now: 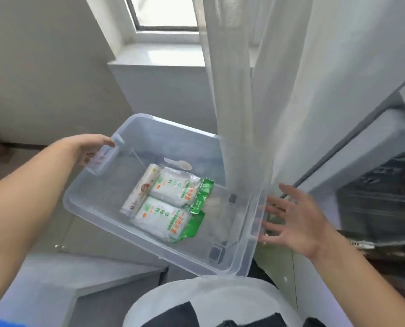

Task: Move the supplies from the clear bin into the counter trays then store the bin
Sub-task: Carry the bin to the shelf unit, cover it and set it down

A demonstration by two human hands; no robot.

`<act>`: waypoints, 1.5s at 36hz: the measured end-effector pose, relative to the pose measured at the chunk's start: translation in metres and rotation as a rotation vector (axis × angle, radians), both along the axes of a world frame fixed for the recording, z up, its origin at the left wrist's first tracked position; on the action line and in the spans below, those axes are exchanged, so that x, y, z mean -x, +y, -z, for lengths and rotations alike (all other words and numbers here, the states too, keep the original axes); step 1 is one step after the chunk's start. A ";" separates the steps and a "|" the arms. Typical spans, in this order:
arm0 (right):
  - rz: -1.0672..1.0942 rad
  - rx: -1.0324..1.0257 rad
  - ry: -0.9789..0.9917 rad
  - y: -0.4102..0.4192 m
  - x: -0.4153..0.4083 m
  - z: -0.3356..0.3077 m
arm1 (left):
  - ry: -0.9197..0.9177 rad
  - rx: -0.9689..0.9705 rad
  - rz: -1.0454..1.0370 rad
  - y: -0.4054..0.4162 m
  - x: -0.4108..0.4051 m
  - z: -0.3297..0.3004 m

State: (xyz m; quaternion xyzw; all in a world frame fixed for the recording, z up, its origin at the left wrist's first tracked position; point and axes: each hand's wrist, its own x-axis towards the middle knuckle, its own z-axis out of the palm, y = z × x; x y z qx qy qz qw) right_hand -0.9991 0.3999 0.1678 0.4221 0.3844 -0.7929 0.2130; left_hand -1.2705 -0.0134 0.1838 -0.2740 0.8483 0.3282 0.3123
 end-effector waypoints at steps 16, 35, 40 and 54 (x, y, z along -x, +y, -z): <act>-0.418 -0.103 0.014 -0.121 0.277 0.029 | 0.089 -0.010 -0.586 -0.186 0.052 0.001; -0.883 -0.191 0.028 -0.431 0.556 0.006 | 0.007 -0.178 -0.981 -0.471 0.098 0.019; -0.943 -0.202 0.060 -0.513 0.611 0.004 | 0.067 -0.156 -1.042 -0.539 0.128 0.013; -1.152 -0.210 0.149 -0.800 0.799 -0.002 | 0.146 -0.250 -1.325 -0.745 0.192 0.021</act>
